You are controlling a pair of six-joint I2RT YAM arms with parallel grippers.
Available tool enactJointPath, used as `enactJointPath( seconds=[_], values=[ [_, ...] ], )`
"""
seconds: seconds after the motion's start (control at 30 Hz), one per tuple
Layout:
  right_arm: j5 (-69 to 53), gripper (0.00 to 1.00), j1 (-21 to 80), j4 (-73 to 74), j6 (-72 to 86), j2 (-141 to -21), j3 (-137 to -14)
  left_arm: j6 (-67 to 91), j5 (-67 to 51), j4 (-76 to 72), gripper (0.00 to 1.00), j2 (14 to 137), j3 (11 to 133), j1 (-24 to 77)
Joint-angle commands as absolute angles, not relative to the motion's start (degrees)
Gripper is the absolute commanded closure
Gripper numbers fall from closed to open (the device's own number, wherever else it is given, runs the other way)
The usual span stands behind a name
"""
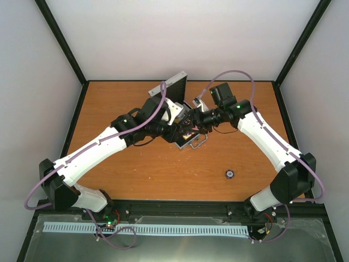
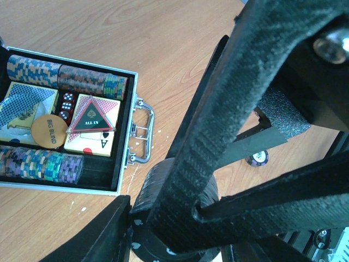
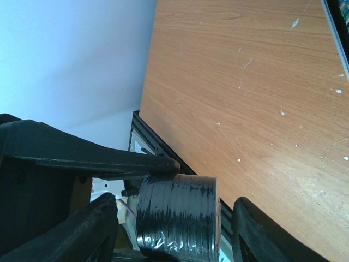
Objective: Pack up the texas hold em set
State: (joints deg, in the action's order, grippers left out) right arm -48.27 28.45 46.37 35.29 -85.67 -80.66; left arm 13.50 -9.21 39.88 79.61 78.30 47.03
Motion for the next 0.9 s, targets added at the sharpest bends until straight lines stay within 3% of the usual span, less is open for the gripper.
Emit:
enactJointPath(
  seconds=[0.0, 0.33, 0.8, 0.87],
  values=[
    [-50.65, 0.43, 30.11, 48.49, 33.88, -87.05, -81.83, 12.05, -7.69, 35.28, 0.69, 79.27, 80.81, 47.72],
    [-50.07, 0.48, 30.67, 50.92, 31.75, -88.65, -82.09, 11.97, -6.76, 34.33, 0.69, 78.72, 81.09, 47.72],
    [-45.87, 0.69, 30.67, 54.11, 30.22, -90.02, -83.93, 10.61, -4.61, 34.88, 0.69, 77.87, 80.59, 47.7],
    [-44.68, 0.73, 30.67, 53.82, 30.76, -89.85, -84.37, 10.55, -4.75, 34.98, 0.58, 77.87, 80.31, 47.72]
  ],
)
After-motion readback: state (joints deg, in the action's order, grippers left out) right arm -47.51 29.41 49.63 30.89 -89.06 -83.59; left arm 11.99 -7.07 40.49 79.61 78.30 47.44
